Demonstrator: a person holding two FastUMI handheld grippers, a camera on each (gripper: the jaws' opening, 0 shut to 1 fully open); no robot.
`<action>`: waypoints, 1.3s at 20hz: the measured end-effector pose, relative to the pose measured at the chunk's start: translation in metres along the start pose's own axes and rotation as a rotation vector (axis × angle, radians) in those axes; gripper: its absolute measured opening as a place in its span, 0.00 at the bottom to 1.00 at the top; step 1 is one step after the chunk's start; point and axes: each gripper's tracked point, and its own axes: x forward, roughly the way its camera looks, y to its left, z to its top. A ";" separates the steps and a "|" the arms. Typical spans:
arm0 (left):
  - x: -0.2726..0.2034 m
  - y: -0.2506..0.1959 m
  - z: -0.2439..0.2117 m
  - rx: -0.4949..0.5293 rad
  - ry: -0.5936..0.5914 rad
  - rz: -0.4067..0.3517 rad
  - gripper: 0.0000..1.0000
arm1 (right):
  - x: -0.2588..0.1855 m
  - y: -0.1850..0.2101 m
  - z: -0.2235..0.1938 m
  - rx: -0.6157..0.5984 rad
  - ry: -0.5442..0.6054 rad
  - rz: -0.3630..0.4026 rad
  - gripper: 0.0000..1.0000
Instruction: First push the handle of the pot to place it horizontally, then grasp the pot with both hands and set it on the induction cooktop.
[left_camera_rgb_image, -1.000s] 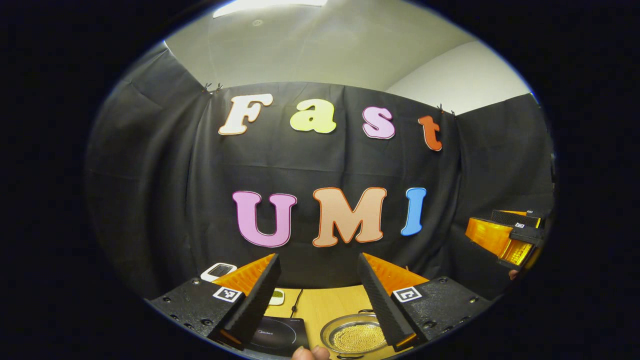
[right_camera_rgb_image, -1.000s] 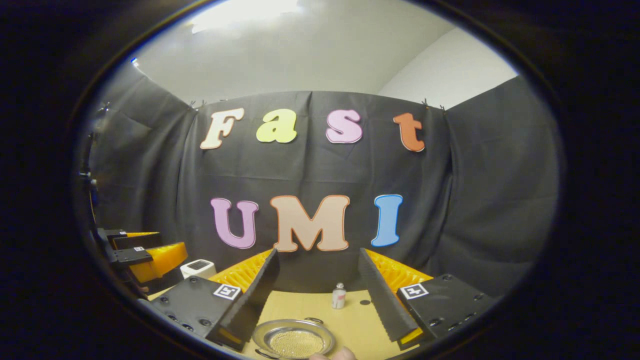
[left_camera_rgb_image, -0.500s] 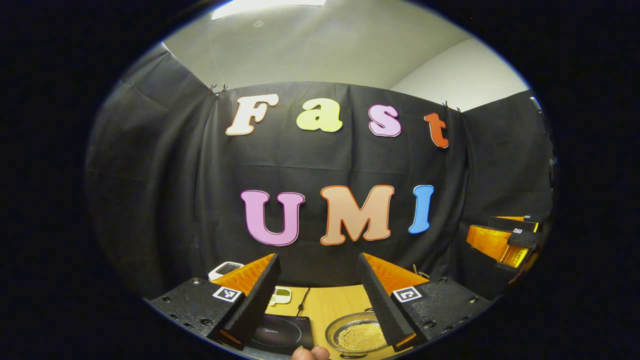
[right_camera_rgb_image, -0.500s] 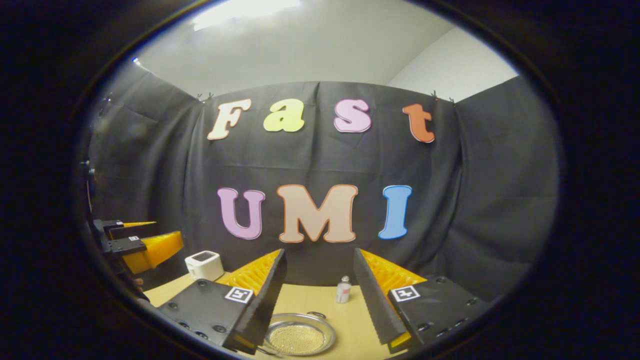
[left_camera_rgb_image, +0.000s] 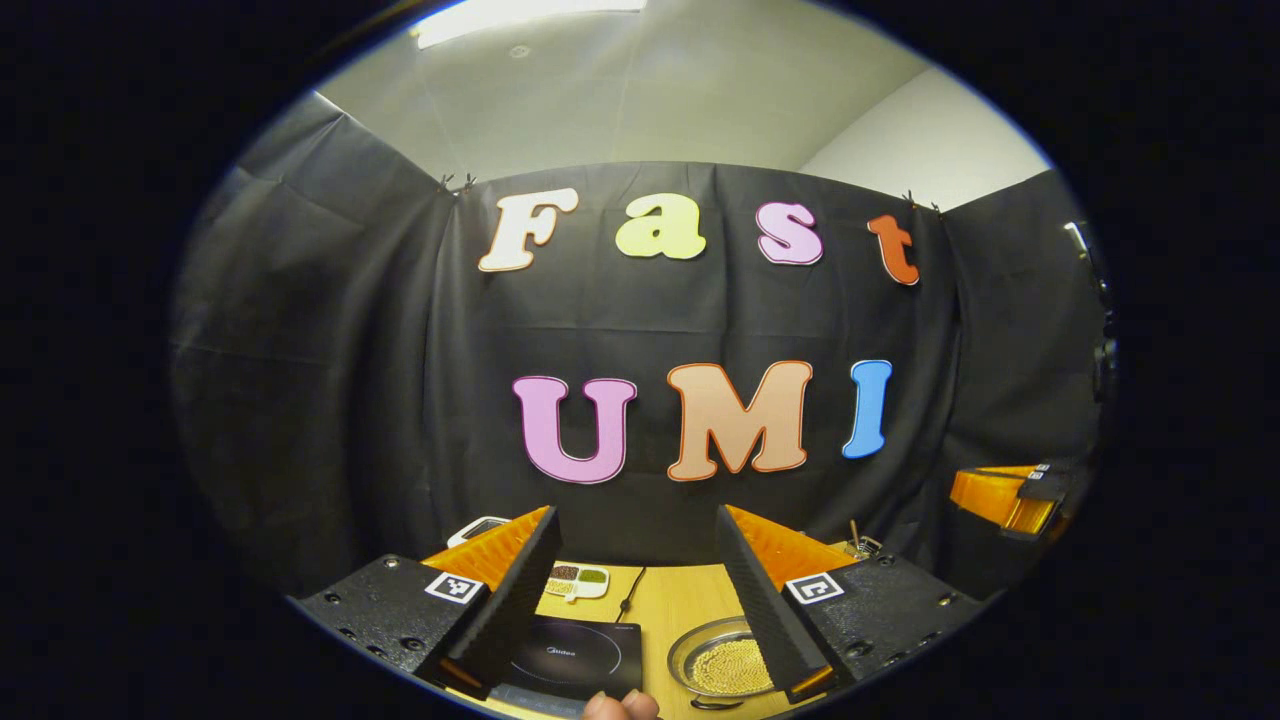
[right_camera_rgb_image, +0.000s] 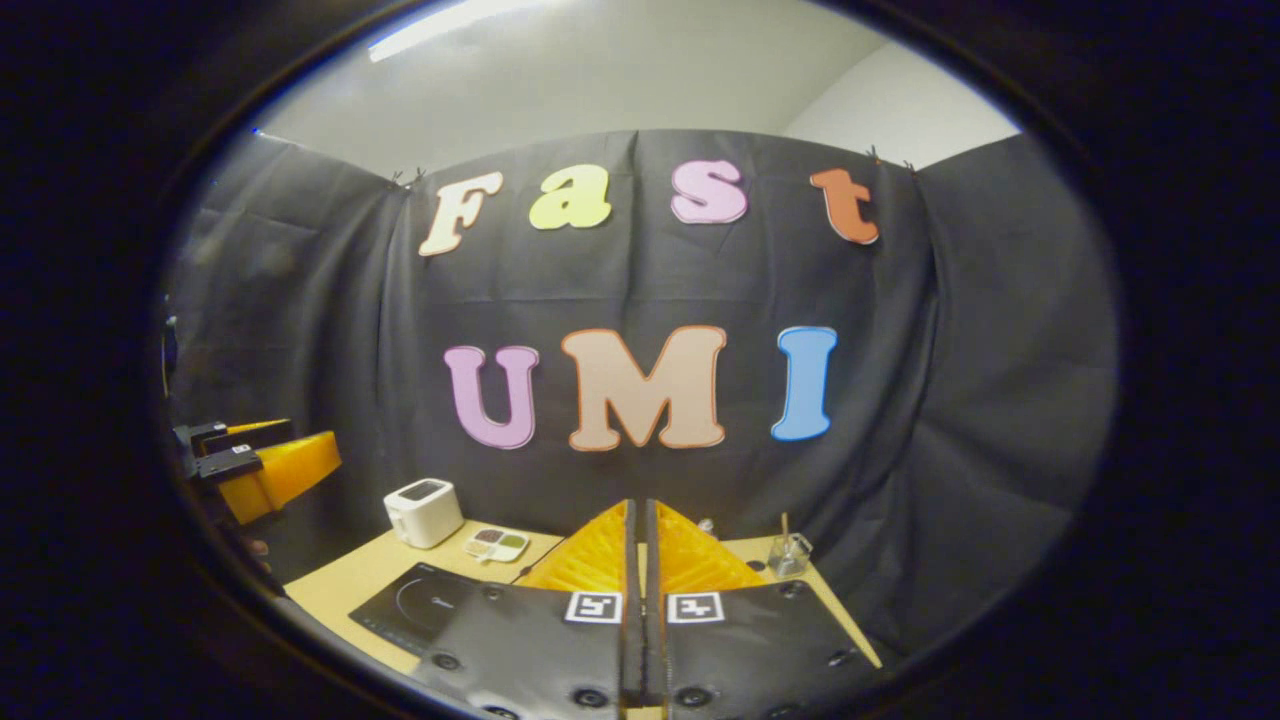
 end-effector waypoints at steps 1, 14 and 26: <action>-0.002 0.000 -0.002 0.002 0.003 0.006 0.94 | -0.003 0.002 -0.007 -0.007 0.015 0.016 0.02; 0.009 0.023 -0.025 0.019 0.015 0.008 0.94 | 0.009 0.032 -0.088 0.045 0.171 0.090 0.00; 0.093 0.067 -0.083 0.023 0.043 -0.229 0.90 | 0.027 0.070 -0.224 0.052 0.438 -0.116 0.02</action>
